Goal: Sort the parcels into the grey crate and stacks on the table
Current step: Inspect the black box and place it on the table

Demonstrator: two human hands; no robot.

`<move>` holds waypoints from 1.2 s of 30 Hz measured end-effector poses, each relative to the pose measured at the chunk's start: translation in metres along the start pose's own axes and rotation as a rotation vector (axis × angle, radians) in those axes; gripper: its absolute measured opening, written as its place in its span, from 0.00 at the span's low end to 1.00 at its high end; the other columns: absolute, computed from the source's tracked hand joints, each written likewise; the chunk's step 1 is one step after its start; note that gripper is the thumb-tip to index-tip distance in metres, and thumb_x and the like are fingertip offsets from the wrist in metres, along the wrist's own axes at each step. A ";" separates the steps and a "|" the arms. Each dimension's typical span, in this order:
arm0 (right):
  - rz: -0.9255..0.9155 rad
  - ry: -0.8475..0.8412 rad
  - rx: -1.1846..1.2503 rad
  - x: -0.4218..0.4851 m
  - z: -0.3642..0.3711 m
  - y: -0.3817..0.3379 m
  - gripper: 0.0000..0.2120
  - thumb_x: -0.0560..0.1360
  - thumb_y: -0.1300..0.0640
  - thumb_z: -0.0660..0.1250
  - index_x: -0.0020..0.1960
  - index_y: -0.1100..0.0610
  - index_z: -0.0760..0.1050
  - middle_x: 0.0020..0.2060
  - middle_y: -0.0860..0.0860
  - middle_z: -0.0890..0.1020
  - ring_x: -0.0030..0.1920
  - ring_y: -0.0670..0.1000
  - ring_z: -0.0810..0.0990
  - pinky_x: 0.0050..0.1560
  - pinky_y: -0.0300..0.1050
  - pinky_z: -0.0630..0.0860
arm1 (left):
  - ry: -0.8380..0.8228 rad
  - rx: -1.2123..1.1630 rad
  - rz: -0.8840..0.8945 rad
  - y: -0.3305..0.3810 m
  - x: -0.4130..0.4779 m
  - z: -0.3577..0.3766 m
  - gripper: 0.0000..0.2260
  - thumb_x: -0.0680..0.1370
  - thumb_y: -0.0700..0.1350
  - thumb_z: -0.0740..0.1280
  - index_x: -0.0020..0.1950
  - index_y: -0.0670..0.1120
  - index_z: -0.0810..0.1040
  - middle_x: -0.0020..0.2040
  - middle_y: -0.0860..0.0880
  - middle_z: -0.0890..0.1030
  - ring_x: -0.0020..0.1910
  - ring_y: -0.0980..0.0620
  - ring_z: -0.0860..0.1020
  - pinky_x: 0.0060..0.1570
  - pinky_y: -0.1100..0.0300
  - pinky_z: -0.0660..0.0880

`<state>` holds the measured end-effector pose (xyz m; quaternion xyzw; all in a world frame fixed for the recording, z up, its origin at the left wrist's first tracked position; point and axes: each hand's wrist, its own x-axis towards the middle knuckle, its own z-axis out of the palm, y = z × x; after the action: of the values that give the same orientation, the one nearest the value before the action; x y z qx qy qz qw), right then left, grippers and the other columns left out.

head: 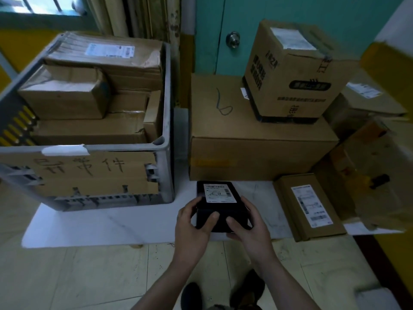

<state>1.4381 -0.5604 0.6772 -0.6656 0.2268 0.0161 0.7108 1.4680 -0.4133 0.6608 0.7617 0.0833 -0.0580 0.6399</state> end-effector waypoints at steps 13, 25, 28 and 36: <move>-0.053 0.109 -0.131 -0.003 0.002 -0.017 0.14 0.74 0.49 0.72 0.55 0.38 0.71 0.52 0.42 0.81 0.50 0.45 0.83 0.37 0.41 0.81 | 0.068 0.020 0.033 0.016 0.001 0.004 0.28 0.69 0.63 0.69 0.66 0.55 0.70 0.61 0.54 0.75 0.59 0.57 0.76 0.52 0.62 0.78; -0.014 0.086 -0.117 -0.008 -0.002 -0.016 0.18 0.75 0.50 0.72 0.63 0.48 0.73 0.53 0.44 0.81 0.52 0.46 0.82 0.36 0.38 0.79 | 0.068 -0.007 0.016 0.012 -0.004 0.006 0.21 0.74 0.52 0.73 0.63 0.55 0.69 0.61 0.51 0.74 0.60 0.54 0.75 0.53 0.54 0.80; -0.013 0.089 -0.122 -0.008 -0.001 -0.015 0.19 0.75 0.50 0.72 0.63 0.49 0.72 0.53 0.45 0.81 0.52 0.47 0.82 0.36 0.38 0.79 | 0.055 -0.010 0.011 0.012 -0.004 0.005 0.20 0.75 0.52 0.73 0.62 0.55 0.69 0.62 0.51 0.74 0.60 0.53 0.76 0.53 0.55 0.80; -0.005 0.093 -0.118 -0.007 0.003 -0.015 0.17 0.75 0.49 0.71 0.62 0.45 0.71 0.56 0.45 0.79 0.53 0.50 0.83 0.37 0.40 0.80 | -0.037 0.025 0.057 0.010 -0.004 0.002 0.29 0.74 0.49 0.75 0.71 0.54 0.65 0.65 0.54 0.68 0.61 0.65 0.72 0.49 0.72 0.76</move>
<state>1.4376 -0.5575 0.6939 -0.7070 0.2566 -0.0035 0.6590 1.4661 -0.4168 0.6711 0.7706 0.0491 -0.0548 0.6330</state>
